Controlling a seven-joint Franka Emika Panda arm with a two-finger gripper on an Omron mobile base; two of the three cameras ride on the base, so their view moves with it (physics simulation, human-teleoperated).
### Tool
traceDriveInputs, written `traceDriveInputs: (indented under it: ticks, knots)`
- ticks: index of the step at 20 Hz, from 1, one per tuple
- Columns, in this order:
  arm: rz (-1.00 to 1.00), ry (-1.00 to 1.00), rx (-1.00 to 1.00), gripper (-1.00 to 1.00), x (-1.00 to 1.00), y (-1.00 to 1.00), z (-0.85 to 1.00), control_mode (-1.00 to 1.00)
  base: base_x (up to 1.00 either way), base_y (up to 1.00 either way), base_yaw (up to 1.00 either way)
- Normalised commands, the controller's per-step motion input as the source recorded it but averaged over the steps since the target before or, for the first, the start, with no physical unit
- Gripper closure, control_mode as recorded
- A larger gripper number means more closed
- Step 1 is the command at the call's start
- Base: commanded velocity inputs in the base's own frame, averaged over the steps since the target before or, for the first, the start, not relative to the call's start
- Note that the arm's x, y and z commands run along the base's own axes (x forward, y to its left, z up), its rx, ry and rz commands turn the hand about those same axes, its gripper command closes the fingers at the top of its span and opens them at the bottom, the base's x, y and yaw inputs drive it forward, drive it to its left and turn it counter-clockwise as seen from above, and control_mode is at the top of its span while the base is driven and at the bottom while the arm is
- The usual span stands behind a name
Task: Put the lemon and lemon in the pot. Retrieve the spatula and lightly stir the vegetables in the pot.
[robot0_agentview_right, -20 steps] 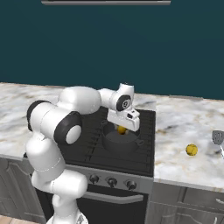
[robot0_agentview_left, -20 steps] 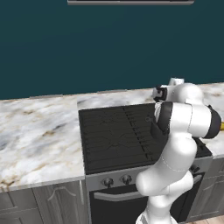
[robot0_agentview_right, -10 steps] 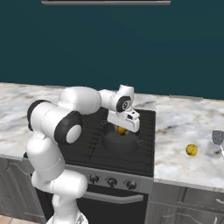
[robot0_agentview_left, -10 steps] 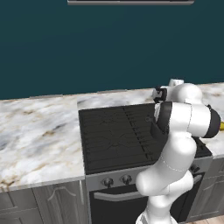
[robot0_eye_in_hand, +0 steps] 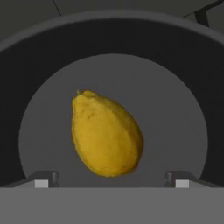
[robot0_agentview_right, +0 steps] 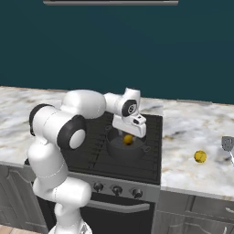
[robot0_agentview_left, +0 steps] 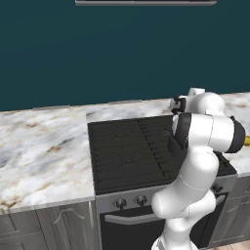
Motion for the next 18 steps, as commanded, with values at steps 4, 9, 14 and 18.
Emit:
traceDriveInputs:
  ticks: [4, 9, 14, 18]
  knots:
    - [0.0, 0.0, 0.0, -1.0, 0.0, 0.0, 0.17, -1.0, 0.0, 0.0, 0.0]
    - [0.0, -0.12, 0.0, -1.0, -0.73, 0.06, 0.4, -1.0, 0.0, 0.0, 0.0]
    - [0.04, -0.26, 0.0, -1.0, -1.0, 0.31, 0.48, -1.0, 0.0, 0.0, 0.0]
    - [0.1, -0.18, 0.0, -1.0, -0.88, 0.54, 0.47, -1.0, 0.0, 0.0, 0.0]
